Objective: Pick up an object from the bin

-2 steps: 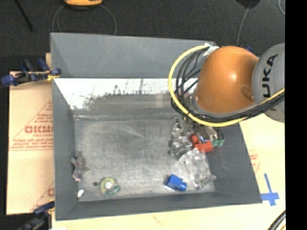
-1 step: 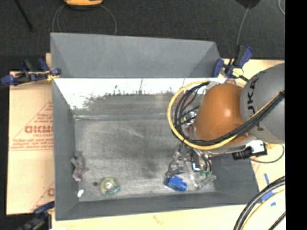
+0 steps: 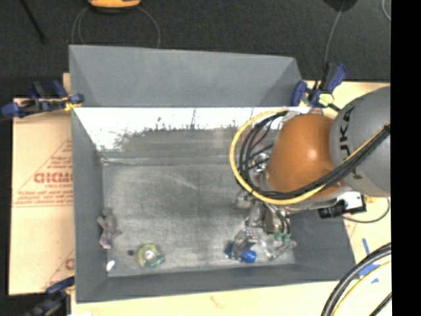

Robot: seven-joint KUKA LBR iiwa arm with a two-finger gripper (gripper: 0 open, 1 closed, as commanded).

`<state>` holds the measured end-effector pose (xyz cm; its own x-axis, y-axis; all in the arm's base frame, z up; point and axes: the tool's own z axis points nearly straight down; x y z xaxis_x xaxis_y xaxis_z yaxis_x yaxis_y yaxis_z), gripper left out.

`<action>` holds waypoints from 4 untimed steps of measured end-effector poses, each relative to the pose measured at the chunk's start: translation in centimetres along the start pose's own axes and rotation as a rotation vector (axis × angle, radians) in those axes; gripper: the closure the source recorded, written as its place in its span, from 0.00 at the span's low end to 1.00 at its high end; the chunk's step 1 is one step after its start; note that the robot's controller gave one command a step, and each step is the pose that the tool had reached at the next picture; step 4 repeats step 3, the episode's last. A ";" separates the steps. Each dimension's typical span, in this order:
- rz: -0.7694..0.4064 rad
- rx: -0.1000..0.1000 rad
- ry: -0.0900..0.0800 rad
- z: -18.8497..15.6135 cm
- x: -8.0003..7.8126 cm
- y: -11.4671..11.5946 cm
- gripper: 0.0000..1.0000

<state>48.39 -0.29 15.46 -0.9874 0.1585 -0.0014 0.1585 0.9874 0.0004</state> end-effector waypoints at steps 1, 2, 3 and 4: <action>-0.063 -0.001 -0.007 8.3 -1.3 -4.6 0.00; -0.063 -0.002 -0.019 7.8 -1.6 -4.5 1.00; -0.309 0.003 -0.012 -10.3 -6.1 -7.5 1.00; -0.309 0.003 -0.012 -10.3 -6.1 -7.5 1.00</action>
Offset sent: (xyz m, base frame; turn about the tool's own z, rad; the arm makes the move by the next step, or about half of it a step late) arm 0.0020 -0.0457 -0.0846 -0.0655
